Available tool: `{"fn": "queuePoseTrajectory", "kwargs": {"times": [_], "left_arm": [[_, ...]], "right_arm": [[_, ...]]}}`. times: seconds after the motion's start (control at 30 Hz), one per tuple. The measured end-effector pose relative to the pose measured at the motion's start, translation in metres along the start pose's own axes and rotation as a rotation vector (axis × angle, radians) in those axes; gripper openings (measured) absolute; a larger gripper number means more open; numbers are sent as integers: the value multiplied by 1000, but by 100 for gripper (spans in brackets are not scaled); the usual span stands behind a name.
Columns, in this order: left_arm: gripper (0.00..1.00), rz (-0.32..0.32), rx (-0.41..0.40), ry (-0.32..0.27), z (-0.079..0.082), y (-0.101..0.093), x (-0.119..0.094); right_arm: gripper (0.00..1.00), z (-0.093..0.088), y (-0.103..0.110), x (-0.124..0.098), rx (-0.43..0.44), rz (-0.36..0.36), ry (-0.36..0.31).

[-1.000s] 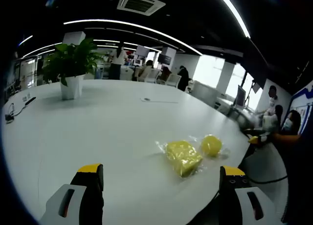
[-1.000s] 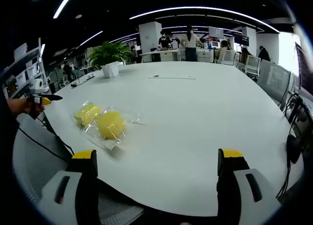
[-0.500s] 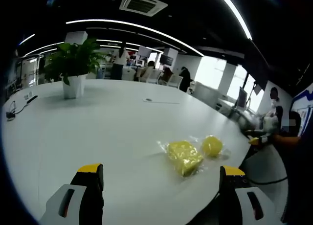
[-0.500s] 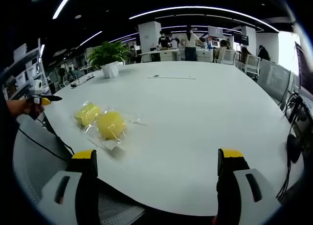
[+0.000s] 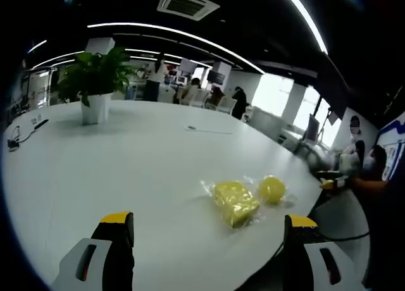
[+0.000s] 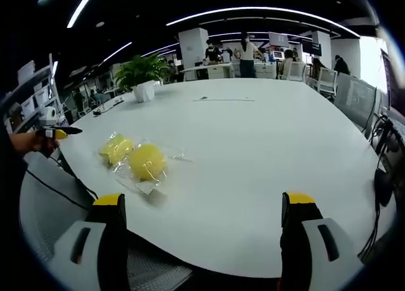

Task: Compare the silicone blocks by pressing each to a similar depth, holding the contact briefly, and releasing to observe deformation and rebound differences across the visible hardness samples.

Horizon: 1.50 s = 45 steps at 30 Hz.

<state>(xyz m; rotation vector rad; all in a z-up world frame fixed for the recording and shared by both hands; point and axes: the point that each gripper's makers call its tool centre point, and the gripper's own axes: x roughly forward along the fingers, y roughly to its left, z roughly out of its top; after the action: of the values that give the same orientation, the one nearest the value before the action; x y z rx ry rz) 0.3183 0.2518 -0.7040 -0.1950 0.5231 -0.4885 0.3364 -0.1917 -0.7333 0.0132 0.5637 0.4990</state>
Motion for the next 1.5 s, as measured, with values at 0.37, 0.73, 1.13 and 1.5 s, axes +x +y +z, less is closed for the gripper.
{"fn": "queuePoseTrajectory", "kwargs": {"times": [0.37, 0.73, 1.13, 1.5], "left_arm": [[100, -23, -13, 7, 4, -1, 2], [98, -19, 12, 16, 7, -7, 5], [100, -19, -92, -13, 5, 2, 7], [100, -7, -80, -27, 10, 3, 12]], "right_arm": [[96, 3, 5, -1, 0, 9, -8], [96, 4, 8, 0, 9, 18, -13], [96, 5, 9, 0, 16, 15, -20], [96, 6, 10, 3, 10, 13, -16]]}}
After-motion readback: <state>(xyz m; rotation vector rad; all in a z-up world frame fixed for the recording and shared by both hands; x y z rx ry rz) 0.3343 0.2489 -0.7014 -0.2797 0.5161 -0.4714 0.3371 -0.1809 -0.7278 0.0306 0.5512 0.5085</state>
